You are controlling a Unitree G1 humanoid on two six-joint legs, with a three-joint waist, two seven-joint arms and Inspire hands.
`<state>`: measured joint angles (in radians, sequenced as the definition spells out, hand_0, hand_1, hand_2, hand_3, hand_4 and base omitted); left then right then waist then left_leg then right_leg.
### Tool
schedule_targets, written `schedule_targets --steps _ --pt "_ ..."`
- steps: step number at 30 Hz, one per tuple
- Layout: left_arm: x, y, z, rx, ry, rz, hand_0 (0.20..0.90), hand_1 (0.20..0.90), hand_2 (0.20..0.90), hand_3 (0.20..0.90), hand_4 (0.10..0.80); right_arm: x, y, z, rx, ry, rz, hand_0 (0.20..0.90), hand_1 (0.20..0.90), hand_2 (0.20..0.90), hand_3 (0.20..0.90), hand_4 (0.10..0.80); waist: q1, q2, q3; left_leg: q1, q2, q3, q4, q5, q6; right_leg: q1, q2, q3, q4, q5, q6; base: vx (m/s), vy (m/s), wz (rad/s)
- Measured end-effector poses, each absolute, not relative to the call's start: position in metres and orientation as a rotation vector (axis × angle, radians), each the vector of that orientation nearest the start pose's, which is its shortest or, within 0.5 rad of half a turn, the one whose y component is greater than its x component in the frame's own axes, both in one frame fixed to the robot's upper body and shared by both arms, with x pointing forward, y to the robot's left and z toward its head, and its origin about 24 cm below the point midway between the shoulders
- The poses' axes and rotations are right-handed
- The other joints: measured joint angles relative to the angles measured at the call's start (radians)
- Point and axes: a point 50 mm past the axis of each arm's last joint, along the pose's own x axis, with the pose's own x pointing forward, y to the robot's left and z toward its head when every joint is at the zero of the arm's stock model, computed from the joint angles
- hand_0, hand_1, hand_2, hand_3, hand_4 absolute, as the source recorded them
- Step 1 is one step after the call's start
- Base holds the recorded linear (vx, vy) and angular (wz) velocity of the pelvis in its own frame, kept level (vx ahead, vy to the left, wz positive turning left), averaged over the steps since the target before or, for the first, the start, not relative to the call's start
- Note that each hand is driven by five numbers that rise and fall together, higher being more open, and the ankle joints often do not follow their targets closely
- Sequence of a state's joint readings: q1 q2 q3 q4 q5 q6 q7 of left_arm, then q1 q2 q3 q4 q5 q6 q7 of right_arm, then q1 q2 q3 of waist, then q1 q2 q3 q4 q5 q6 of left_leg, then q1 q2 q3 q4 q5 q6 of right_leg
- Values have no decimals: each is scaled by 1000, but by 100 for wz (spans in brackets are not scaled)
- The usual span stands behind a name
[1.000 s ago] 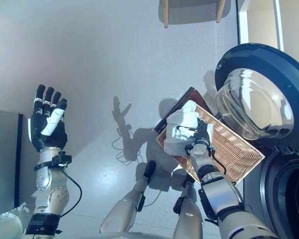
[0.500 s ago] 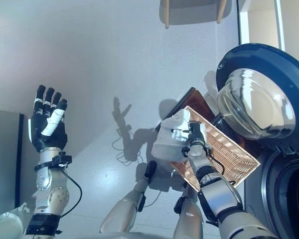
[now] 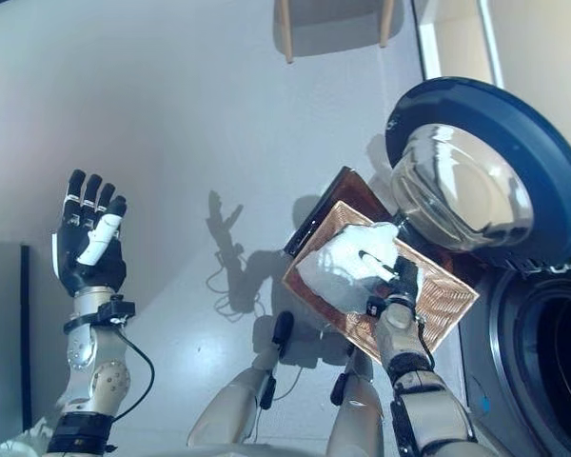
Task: Pick up the clothes and place them into the washing machine
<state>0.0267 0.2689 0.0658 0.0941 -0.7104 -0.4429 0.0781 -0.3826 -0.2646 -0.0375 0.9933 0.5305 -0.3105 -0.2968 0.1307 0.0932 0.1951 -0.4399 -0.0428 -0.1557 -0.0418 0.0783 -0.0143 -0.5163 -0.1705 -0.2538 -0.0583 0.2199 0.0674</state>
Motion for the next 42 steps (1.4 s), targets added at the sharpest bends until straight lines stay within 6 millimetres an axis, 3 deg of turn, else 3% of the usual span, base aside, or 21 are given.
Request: schedule_targets --steps 2,9,17,25,30,33,35,39,42 --pt "234 245 59 -416 -327 284 900 900 900 900 800 271 -263 -39 273 285 -641 200 200 200 200 300 -12 -4 1 34 4 13 -4 -9 14 27 5 10 -2 0 0 46 -12 -14" --pt "228 246 48 -427 -293 301 900 900 900 900 800 250 -277 -40 351 209 -695 200 200 200 200 300 -47 -9 3 79 16 36 -22 -10 21 57 21 32 -15 1 0 32 -15 -9" --pt "221 246 39 -460 -276 348 900 900 900 900 800 225 -272 -36 493 65 -669 200 200 200 200 300 -90 -10 3 119 18 65 -37 -15 30 75 25 62 -15 2 -1 3 -1 -17" --pt "214 249 34 -464 -255 370 900 900 900 900 800 206 -274 -55 670 58 -857 200 200 200 200 300 -100 -11 2 117 10 102 -37 -19 36 51 24 108 -15 8 8 -56 18 -16" --pt "208 252 28 -461 -232 385 900 900 900 900 800 206 -285 -60 770 44 -1013 200 200 200 200 300 -107 -8 -2 99 8 133 -36 -23 41 17 24 132 -14 16 8 -39 35 -18" --pt "208 252 24 -474 -216 393 900 900 900 900 800 216 -297 -54 901 -24 -1140 200 200 200 200 300 -104 0 -1 80 0 152 -36 -23 42 -17 22 161 -16 32 8 -5 19 -8" --pt "208 251 22 -483 -205 390 900 900 900 900 800 225 -309 -43 970 -92 -1205 200 200 200 200 300 -96 27 -2 80 -3 150 -36 -25 44 -17 20 163 -18 34 8 12 36 -14" --pt "211 245 21 -483 -200 347 900 900 900 900 800 232 -346 -16 971 -200 -1292 200 200 200 200 300 -74 84 -5 79 -9 154 -37 -26 47 -19 15 172 -18 36 12 18 26 -14" --pt "211 243 21 -478 -193 335 900 900 900 900 800 241 -362 6 972 -262 -1300 200 200 200 200 300 -57 101 -13 63 -11 171 -37 -27 50 -47 15 188 -17 40 16 5 15 -10"
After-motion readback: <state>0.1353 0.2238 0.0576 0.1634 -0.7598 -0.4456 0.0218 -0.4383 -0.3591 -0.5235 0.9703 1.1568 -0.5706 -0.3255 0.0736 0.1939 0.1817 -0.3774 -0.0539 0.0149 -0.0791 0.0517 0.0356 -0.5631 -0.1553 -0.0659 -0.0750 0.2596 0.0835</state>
